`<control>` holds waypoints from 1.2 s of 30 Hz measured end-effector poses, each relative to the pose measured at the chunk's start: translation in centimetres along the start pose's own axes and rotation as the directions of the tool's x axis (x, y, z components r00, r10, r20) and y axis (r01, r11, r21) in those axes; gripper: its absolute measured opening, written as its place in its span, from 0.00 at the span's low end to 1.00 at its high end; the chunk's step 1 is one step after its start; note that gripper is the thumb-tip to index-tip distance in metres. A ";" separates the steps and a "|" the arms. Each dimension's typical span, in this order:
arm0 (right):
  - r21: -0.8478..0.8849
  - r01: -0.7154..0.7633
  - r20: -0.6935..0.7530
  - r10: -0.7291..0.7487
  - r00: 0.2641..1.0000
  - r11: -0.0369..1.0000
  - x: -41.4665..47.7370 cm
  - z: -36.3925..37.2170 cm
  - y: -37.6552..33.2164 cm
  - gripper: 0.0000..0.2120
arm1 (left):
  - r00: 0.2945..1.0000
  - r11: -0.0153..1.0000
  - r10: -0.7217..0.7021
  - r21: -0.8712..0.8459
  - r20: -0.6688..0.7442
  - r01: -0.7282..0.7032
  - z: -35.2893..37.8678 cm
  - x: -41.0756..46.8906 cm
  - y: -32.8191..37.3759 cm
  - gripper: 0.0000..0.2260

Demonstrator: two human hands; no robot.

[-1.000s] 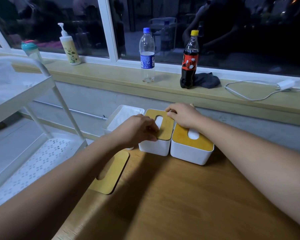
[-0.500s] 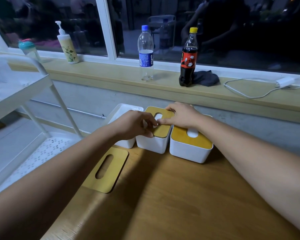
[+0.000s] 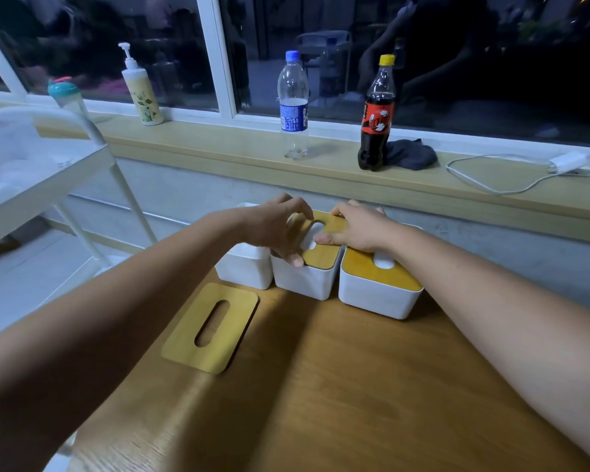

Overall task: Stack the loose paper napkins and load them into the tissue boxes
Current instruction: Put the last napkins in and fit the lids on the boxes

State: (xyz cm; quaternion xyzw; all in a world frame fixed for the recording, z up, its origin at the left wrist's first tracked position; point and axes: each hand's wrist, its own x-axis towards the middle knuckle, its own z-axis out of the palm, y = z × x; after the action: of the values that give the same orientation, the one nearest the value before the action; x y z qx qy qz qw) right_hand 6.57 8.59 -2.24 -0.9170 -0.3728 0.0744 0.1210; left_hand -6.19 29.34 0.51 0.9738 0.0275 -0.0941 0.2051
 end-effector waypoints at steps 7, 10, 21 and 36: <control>-0.034 0.024 0.035 -0.023 0.999 0.999 0.7 -0.3 0.0 0.43 | 0.994 0.997 -0.024 0.070 0.109 0.016 -1.6 0.4 -1.2 0.58; -0.029 0.032 0.045 -0.031 0.999 0.999 1.0 -0.1 0.0 0.44 | 0.994 0.990 -0.030 0.138 0.103 0.016 -1.5 0.9 -1.1 0.64; -0.085 0.039 0.008 -0.039 0.999 0.996 -0.3 -0.1 -0.6 0.46 | 0.989 0.994 -0.103 0.041 0.105 0.099 -0.5 0.9 -2.4 0.70; -0.146 0.241 0.051 -0.236 0.970 0.959 -2.7 -0.1 -6.6 0.42 | 0.840 0.892 -0.452 -0.158 -0.299 0.423 1.5 -5.0 -9.3 0.30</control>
State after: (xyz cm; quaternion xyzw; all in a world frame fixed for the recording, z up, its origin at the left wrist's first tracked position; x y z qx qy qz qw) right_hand 0.25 11.27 -0.17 -0.8706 -0.4869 0.0461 0.0528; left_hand -12.23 37.16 -3.51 0.9338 0.2869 0.0261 0.2123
